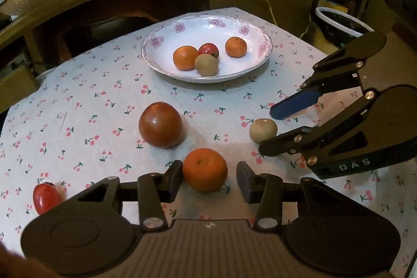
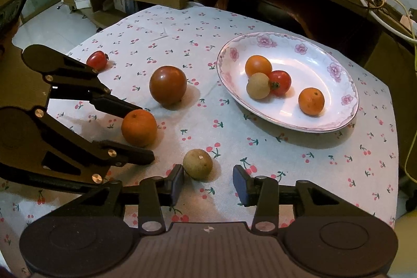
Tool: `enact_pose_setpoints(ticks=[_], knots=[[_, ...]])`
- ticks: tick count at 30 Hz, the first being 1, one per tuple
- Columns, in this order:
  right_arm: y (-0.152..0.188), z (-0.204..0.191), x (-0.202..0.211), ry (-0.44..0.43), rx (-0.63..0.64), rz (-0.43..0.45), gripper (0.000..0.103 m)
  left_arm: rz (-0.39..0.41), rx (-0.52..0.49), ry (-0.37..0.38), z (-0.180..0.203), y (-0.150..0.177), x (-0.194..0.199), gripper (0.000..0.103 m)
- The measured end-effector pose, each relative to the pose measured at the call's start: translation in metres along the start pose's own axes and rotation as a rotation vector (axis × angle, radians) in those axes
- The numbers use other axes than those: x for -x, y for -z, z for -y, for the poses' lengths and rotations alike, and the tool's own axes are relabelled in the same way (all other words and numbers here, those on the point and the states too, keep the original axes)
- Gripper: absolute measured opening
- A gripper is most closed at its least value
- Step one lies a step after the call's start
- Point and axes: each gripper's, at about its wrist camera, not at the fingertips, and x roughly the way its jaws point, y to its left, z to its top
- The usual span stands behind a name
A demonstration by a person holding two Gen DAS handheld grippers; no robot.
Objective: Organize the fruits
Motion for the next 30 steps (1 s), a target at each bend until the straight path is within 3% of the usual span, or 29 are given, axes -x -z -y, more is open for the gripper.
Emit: enact_pose_setpoints(ticks=[6,11,18,30], knots=[[0.000,-0.002,0.001,0.004,0.007,0.007,0.037,0.004,0.029,-0.010,0.001,0.001,-0.001,0.049],[-0.001,-0.004,0.000,0.004,0.018,0.014,0.024,-0.004,0.030,-0.002,0.001,-0.001,-0.001,0.041],[-0.005,-0.002,0.000,0.016,-0.006,0.015,0.023,-0.016,0.050,0.009,0.000,-0.007,-0.002,0.040],[-0.015,0.017,0.016,0.035,-0.094,0.086,0.023,0.064,0.046,-0.007,0.004,-0.045,0.003,0.040]])
